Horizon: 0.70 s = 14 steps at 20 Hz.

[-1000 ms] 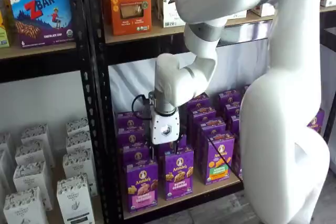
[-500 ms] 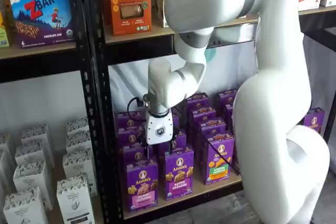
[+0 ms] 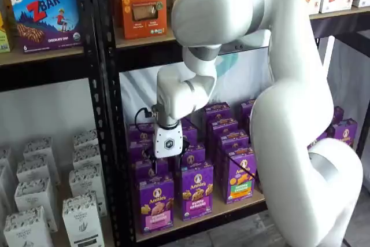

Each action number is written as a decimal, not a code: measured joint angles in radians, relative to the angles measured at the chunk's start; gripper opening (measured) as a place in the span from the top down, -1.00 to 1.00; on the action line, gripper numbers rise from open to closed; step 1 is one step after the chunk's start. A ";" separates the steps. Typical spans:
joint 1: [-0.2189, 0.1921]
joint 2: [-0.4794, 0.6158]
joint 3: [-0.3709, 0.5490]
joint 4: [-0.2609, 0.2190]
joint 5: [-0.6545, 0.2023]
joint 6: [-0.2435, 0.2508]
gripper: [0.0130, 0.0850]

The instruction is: Pick up the purple box with a pink patch in the middle, on the bottom shelf, the first box from the left

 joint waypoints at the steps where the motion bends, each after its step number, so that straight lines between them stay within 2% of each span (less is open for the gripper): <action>1: 0.000 0.010 -0.013 0.006 0.005 -0.005 -1.00; 5: 0.000 0.042 -0.058 0.028 0.018 -0.025 -1.00; 11: 0.001 0.082 -0.100 0.029 0.020 -0.024 -1.00; 14: 0.005 0.097 -0.110 0.050 0.011 -0.039 -1.00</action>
